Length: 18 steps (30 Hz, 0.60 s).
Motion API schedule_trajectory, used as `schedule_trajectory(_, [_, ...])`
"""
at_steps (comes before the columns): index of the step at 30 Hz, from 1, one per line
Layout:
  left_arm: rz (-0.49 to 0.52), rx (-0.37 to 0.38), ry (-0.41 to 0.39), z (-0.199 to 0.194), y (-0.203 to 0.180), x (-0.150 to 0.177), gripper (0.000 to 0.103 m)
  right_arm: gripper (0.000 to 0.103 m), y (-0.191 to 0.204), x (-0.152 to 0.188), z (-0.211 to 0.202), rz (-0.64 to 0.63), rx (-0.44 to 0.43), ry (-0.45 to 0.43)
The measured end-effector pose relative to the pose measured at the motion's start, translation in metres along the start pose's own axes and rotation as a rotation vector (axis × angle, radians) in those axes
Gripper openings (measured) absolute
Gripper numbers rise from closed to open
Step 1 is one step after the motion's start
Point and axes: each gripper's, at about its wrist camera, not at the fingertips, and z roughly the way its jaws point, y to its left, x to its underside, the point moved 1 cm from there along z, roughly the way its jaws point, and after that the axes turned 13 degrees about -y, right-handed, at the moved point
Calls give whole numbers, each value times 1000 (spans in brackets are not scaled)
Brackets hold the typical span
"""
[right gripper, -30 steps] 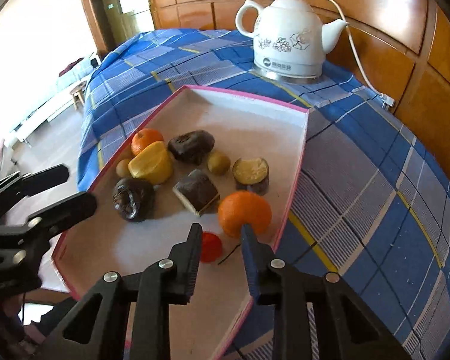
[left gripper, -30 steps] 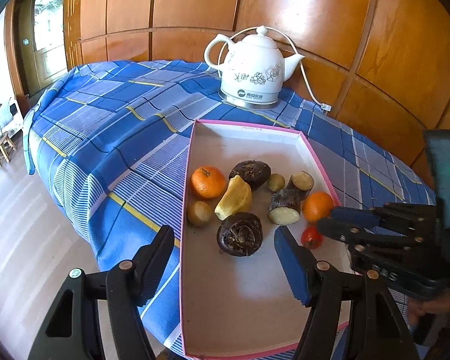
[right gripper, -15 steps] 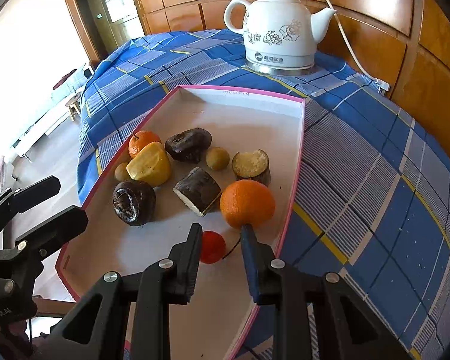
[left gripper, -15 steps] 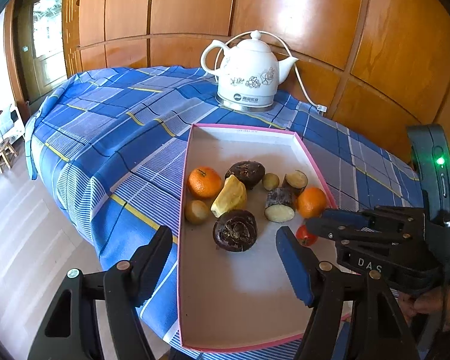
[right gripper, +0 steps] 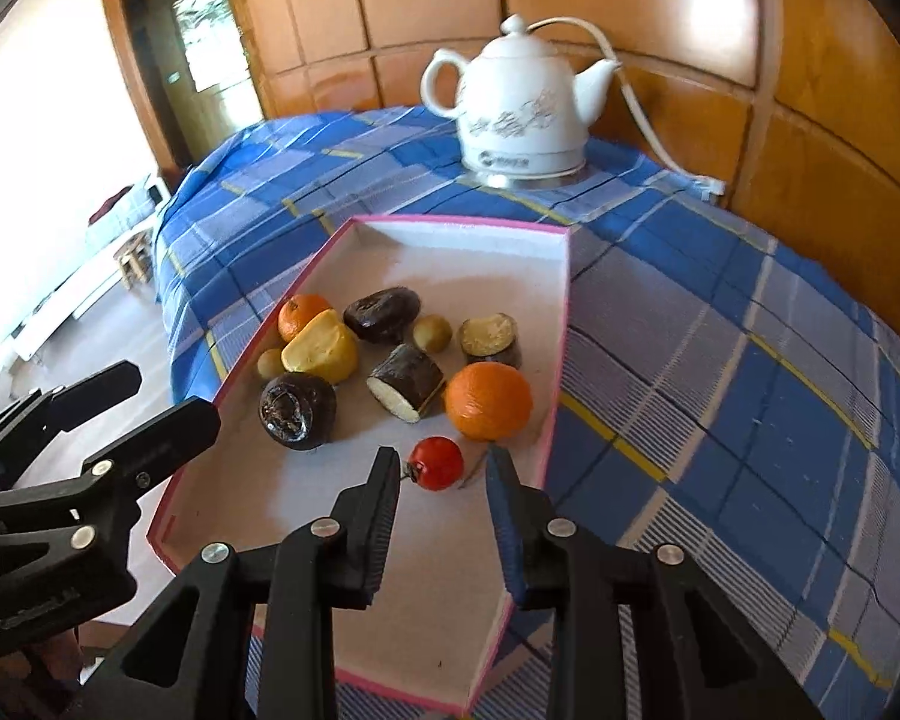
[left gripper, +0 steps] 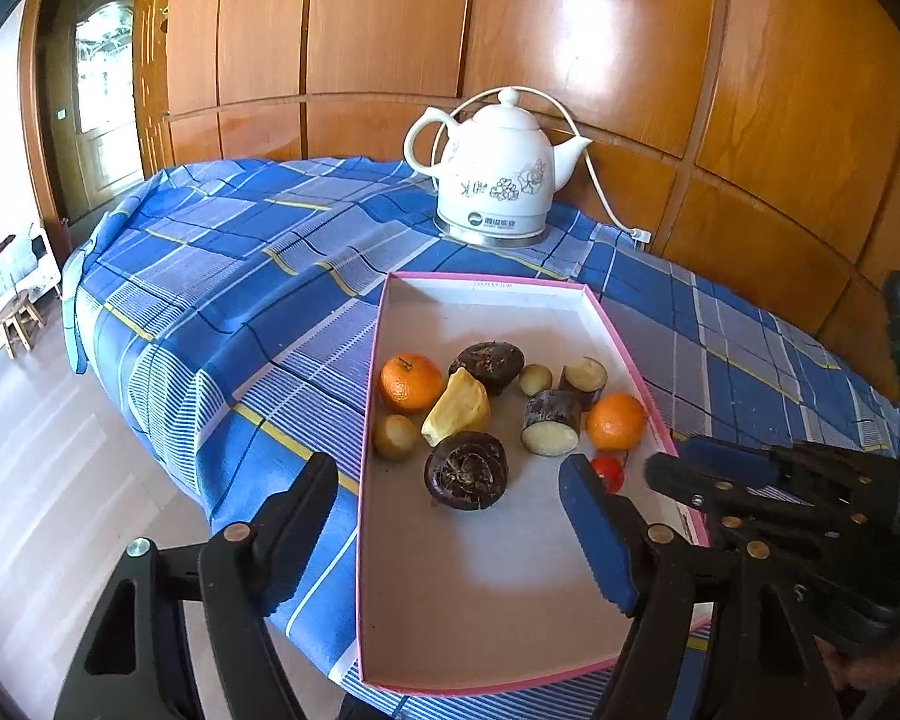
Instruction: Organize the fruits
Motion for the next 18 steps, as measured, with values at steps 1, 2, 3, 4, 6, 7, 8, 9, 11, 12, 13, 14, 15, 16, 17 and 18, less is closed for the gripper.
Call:
schedule_trajectory(1, [2, -2, -4, -1, -1, 0, 80, 32, -1, 1, -4, 7, 16, -12])
schedule_trajectory(2, [5, -3, -12, -4, -2, 0, 81, 33, -2, 2, -9, 13, 32, -22])
schedule_trajectory(3, [8, -4, -19, -5, -3, 0, 83, 33, -3, 4, -13, 19, 48, -32])
schedule_trajectory(4, [10, -5, -25, -7, -4, 1, 85, 35, -4, 6, -18, 25, 70, -43])
schedule_trajectory(6, [14, -11, -43, -11, -6, 1, 91, 35, -7, 10, -25, 36, 117, -62])
schedule_trajectory(7, [15, -13, -50, -13, -8, 1, 94, 35, -8, 12, -29, 44, 132, -68])
schedule_trajectory(8, [17, -12, -58, -15, -9, 1, 94, 35, -11, 15, -32, 52, 152, -74])
schedule_trajectory(9, [20, -15, -67, -17, -10, 1, 97, 35, -12, 17, -35, 54, 167, -78])
schedule_trajectory(11, [22, -22, -79, -19, -11, 1, 102, 36, -15, 21, -39, 53, 197, -85])
schedule_trajectory(12, [18, -19, -83, -21, -12, 2, 102, 36, -16, 22, -40, 54, 205, -86])
schedule_trajectory(13, [17, -17, -83, -21, -12, 2, 103, 36, -16, 23, -41, 55, 212, -86])
schedule_trajectory(14, [17, -15, -81, -22, -13, 3, 103, 36, -17, 24, -41, 57, 216, -87])
schedule_trajectory(15, [19, -15, -79, -22, -13, 4, 103, 36, -17, 24, -41, 60, 218, -90])
schedule_trajectory(16, [21, -17, -81, -22, -13, 4, 103, 36, -17, 23, -42, 58, 221, -95])
schedule_trajectory(17, [22, -19, -83, -23, -14, 4, 103, 36, -16, 23, -43, 55, 224, -101])
schedule_trajectory(18, [21, -20, -86, -24, -13, 4, 103, 36, -15, 23, -45, 50, 226, -108])
